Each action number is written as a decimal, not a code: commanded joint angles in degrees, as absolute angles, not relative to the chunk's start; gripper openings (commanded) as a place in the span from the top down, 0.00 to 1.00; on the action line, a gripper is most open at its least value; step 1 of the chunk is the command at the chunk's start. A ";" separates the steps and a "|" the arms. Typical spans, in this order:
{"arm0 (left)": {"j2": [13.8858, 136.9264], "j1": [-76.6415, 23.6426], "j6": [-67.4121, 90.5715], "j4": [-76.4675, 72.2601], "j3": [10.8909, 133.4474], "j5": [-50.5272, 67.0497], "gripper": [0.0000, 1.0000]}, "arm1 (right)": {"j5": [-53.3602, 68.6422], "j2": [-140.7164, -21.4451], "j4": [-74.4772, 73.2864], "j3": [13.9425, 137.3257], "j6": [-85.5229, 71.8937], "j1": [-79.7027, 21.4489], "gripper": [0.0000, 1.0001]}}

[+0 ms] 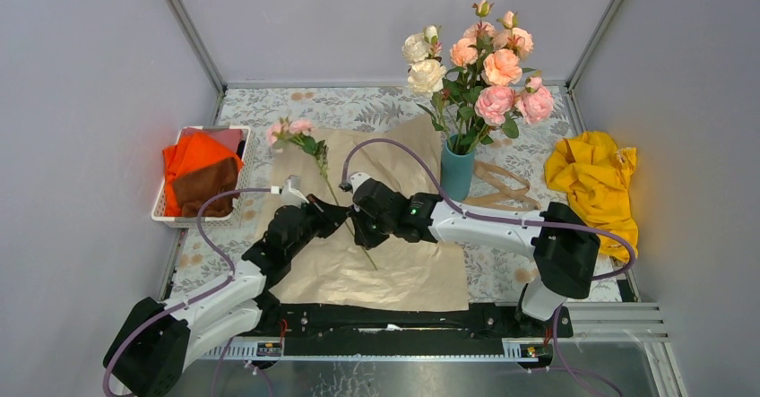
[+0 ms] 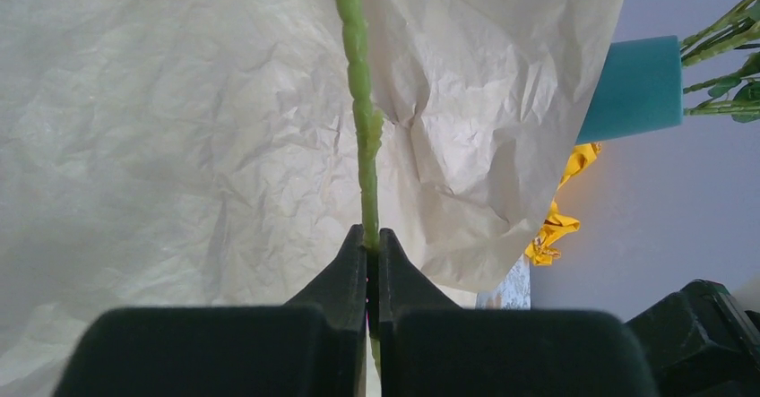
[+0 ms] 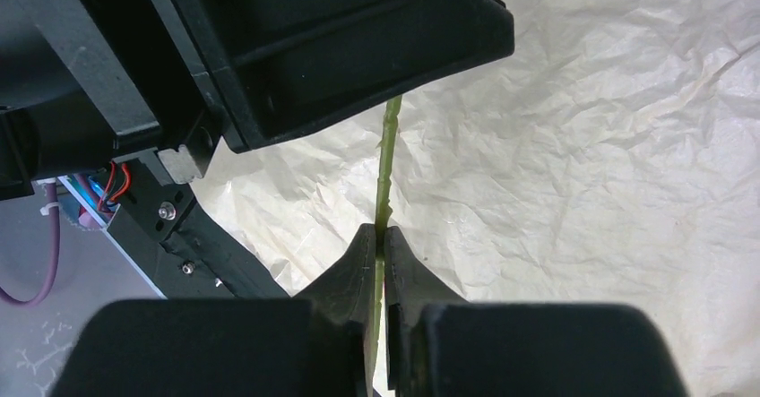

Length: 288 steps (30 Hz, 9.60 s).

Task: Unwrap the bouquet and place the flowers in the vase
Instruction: Pick up the fake flower from the wrapping paper, then insert the fake flower into the vase, then reset both arms

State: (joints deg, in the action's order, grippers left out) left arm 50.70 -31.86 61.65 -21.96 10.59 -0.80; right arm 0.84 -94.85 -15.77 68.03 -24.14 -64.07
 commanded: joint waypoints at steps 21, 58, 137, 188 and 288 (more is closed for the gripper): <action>44.55 -32.23 49.81 -23.20 11.51 14.15 1.00 | -22.73 -86.82 -23.53 84.46 -16.79 -62.21 0.39; 43.95 -41.83 47.33 -20.34 13.53 11.73 0.99 | -10.37 -106.11 -23.98 101.12 -15.32 -52.03 0.99; 36.69 -41.81 49.39 -10.77 13.22 6.26 0.58 | -34.70 -66.86 46.27 70.94 40.12 -49.03 1.00; 37.71 -41.77 49.66 -13.10 11.74 6.49 0.58 | -33.91 -62.52 47.75 47.46 21.12 -41.01 0.96; 34.12 -41.78 51.34 -9.96 12.09 5.79 0.58 | -35.96 -32.00 -21.49 57.74 -21.83 -39.87 0.00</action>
